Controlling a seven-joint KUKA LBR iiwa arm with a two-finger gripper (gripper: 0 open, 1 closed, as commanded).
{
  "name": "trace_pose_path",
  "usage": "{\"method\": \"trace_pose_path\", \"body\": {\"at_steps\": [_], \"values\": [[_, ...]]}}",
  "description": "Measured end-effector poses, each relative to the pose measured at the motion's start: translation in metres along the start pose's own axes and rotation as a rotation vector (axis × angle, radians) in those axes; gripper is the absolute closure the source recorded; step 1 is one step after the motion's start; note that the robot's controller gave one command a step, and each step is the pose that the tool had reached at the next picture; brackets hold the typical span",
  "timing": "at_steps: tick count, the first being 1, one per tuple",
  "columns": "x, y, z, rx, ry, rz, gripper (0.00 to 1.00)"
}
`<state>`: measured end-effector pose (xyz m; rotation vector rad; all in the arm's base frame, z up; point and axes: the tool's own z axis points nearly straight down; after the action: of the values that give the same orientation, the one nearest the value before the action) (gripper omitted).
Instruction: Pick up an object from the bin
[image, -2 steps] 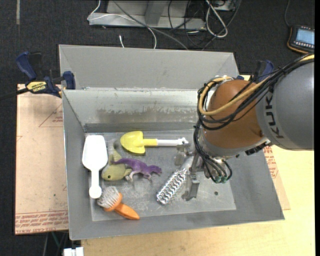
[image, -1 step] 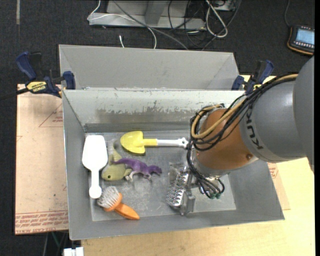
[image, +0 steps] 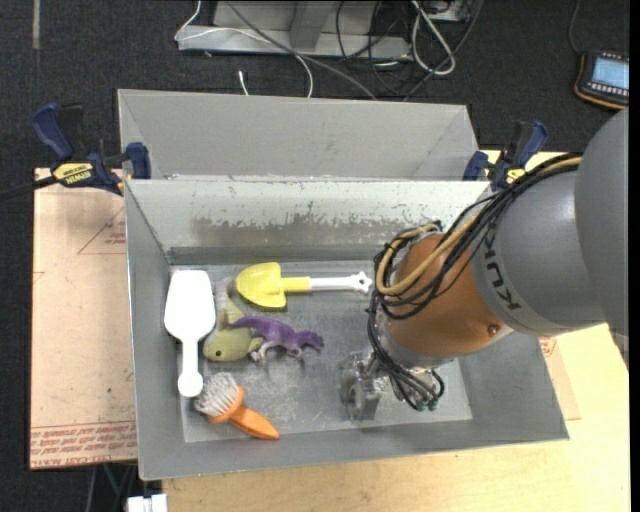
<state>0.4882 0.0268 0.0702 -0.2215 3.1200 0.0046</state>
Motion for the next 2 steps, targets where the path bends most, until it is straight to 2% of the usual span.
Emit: {"method": "trace_pose_path", "body": {"at_steps": [1,2], "values": [[0.0,0.0,0.0,0.0,0.0,0.0,1.0],[-0.018,0.022,0.0,-0.001,-0.001,0.093,1.0]]}}
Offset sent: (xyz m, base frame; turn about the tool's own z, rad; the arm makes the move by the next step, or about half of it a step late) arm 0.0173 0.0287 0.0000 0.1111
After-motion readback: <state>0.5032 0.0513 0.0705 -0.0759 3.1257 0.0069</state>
